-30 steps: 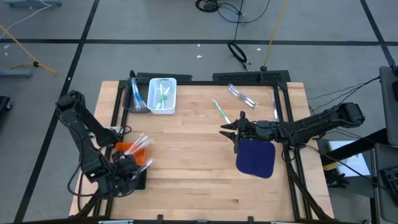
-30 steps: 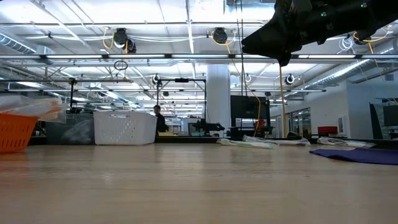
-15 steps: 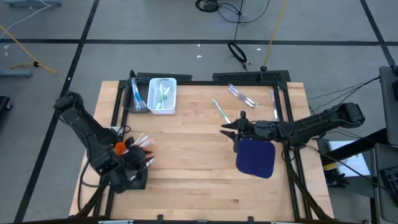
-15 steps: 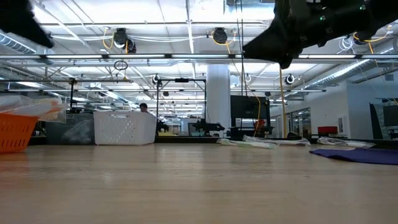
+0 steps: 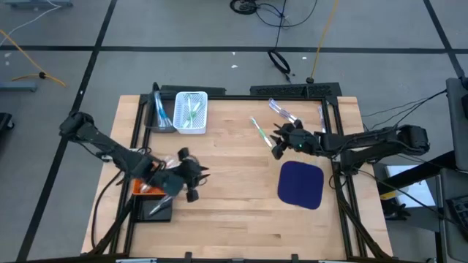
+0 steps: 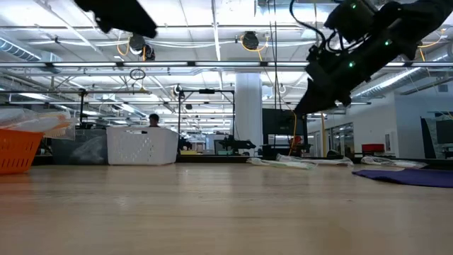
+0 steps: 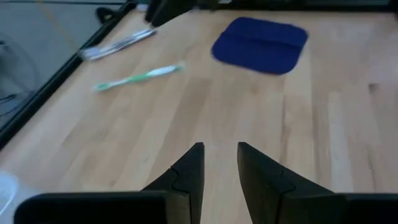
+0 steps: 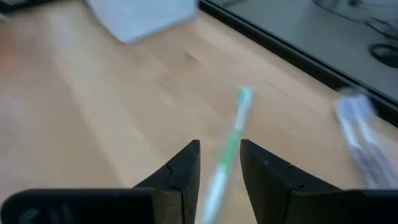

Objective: Pick & Place Toothbrushes
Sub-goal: Put the violet toothbrush into the black bin

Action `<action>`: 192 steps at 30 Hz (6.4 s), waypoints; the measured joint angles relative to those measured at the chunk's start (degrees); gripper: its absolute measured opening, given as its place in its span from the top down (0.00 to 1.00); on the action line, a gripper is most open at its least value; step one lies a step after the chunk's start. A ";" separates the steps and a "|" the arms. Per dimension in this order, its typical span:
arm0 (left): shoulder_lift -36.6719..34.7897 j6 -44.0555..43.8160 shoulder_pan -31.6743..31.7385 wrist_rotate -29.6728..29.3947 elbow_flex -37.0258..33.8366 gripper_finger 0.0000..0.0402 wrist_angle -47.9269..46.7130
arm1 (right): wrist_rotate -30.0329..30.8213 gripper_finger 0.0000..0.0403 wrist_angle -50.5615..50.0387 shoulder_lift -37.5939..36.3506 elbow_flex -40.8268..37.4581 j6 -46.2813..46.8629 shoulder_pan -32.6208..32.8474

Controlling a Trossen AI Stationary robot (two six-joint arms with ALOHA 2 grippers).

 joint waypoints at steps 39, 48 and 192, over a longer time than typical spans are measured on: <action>0.04 6.79 12.99 15.33 -13.43 0.76 26.06 | -3.78 0.74 -10.96 12.14 -1.92 -4.93 -31.00; 0.04 6.91 12.99 15.33 -13.43 0.76 26.06 | -5.50 0.77 -10.13 15.05 -1.75 -4.26 -31.14; 3.56 15.83 17.15 17.57 -13.19 0.99 58.34 | -14.97 0.62 42.21 8.42 -1.90 -7.66 13.23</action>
